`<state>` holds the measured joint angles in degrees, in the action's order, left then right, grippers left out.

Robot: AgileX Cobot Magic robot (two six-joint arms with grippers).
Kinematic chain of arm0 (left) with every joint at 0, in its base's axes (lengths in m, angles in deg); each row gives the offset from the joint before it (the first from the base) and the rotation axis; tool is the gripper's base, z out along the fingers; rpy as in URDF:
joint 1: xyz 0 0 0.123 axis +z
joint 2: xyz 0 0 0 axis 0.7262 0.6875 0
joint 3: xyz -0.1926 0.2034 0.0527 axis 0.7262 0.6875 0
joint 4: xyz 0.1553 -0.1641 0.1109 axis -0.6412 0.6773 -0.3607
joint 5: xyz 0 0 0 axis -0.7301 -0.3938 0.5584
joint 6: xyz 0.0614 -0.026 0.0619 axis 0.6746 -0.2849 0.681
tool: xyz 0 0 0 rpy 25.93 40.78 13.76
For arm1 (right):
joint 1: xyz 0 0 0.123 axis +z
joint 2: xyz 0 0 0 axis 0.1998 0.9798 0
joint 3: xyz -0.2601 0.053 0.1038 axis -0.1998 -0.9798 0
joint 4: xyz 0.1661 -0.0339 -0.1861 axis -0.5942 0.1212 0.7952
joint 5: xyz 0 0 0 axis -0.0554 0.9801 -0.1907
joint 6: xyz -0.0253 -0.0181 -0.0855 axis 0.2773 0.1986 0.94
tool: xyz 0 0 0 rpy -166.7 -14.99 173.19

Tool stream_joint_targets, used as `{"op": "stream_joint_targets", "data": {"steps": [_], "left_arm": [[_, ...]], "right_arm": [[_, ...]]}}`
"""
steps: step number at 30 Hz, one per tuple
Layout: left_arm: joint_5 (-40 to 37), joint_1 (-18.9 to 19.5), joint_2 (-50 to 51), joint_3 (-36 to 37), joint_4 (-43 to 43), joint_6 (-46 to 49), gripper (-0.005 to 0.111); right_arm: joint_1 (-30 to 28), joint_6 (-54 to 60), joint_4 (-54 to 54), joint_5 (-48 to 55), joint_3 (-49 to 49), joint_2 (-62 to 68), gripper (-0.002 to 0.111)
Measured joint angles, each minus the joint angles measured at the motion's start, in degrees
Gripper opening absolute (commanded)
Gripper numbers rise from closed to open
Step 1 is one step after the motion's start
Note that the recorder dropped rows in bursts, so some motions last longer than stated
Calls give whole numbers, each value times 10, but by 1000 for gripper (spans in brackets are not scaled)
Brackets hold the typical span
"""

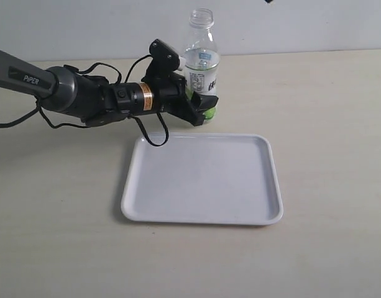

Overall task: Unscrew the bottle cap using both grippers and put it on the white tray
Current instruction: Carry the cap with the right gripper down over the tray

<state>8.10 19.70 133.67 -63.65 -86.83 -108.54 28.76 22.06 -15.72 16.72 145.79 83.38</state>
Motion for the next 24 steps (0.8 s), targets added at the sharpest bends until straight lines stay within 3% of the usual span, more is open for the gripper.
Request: {"op": "stream_joint_targets", "data": {"steps": [7,16,24], "left_arm": [[5,11,0,0,-13,-53,0],[25,11,0,0,-22,-58,0],[26,11,0,0,-22,-59,0]], "right_arm": [[0,-72,-49,-22,-151,0,0],[0,-75,-92,-227,-369,0,0],[0,-29,-189,-334,-455,0,0]]}}
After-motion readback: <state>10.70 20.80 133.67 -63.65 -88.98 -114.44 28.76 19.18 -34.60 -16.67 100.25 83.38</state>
